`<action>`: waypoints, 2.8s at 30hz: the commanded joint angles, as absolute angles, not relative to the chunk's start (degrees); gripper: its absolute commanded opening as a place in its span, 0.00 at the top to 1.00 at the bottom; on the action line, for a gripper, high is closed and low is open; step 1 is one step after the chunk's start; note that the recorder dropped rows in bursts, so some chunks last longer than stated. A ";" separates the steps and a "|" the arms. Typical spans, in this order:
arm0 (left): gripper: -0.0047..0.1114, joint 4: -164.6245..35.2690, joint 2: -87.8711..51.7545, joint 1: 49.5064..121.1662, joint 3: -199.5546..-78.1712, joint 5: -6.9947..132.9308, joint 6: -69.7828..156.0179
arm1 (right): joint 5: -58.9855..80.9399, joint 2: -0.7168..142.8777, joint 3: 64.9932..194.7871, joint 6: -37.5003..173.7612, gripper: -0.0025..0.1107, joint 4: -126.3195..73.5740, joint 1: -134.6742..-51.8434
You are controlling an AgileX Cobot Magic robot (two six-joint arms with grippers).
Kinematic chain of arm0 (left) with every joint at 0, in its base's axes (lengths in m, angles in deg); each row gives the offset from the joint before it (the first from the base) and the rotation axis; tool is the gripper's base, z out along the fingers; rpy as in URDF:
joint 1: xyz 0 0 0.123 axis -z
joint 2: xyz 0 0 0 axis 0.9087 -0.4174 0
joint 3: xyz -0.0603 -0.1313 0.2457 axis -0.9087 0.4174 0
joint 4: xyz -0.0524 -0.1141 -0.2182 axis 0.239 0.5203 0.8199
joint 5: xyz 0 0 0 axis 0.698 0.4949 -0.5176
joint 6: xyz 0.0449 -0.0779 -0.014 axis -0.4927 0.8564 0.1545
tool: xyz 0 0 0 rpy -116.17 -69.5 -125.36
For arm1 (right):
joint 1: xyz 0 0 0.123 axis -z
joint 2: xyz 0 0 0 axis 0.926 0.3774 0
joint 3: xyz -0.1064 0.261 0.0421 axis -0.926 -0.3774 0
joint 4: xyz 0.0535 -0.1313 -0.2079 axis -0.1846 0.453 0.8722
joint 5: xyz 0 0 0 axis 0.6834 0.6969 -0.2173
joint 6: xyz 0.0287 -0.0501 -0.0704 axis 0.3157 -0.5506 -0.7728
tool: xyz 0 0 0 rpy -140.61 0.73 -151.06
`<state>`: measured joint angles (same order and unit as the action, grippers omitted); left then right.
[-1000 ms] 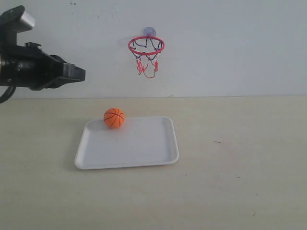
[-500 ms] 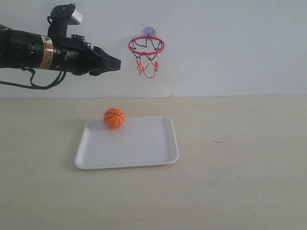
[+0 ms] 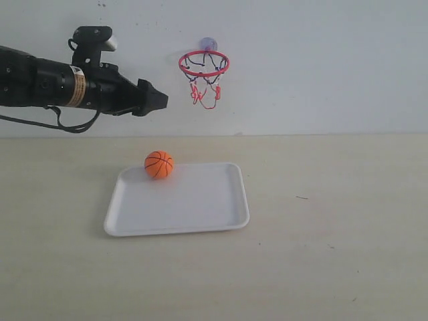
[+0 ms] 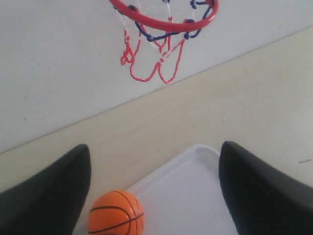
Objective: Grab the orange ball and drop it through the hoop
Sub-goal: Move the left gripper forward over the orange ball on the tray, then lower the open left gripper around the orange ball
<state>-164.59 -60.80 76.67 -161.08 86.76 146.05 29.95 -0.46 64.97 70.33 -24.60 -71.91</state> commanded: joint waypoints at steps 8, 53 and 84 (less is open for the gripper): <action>0.42 -164.62 -62.68 76.92 -162.58 73.36 147.87 | 29.44 -0.72 64.99 70.19 0.98 -24.28 -71.86; 0.49 -76.57 -81.54 90.48 -194.82 8.10 54.69 | 29.44 -0.72 64.99 70.19 0.98 -24.39 -79.01; 0.16 -73.94 -81.55 89.23 -194.82 9.63 54.70 | 29.44 -0.72 64.99 70.19 0.98 -24.39 -79.01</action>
<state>-74.50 -82.05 90.12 -194.46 9.02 56.76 29.95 -0.46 64.97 70.33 -24.72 -78.72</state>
